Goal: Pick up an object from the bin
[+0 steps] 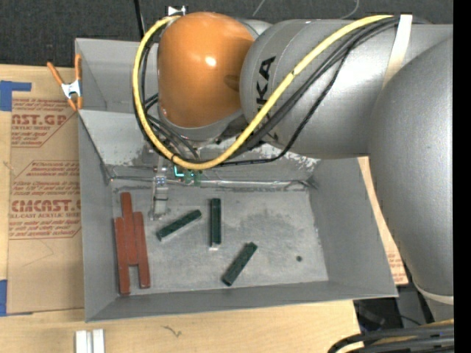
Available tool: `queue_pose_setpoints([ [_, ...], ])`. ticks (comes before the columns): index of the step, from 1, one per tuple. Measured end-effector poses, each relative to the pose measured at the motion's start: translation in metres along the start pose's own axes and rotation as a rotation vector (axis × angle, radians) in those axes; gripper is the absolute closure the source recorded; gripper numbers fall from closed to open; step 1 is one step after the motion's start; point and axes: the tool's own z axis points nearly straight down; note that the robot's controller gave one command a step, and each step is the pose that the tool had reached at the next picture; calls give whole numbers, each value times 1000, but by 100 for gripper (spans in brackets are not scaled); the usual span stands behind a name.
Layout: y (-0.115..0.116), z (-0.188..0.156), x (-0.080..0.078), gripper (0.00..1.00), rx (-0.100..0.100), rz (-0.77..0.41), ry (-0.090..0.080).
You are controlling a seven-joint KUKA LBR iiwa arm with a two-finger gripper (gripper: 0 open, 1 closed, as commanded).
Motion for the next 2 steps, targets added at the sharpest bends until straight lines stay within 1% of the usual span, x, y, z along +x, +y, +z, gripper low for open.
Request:
queue_pose_setpoints([
  [1, -53, 166, 14, 0, 2, -22, 2],
  [2, -107, 170, 30, 0, 2, 69, -4],
])
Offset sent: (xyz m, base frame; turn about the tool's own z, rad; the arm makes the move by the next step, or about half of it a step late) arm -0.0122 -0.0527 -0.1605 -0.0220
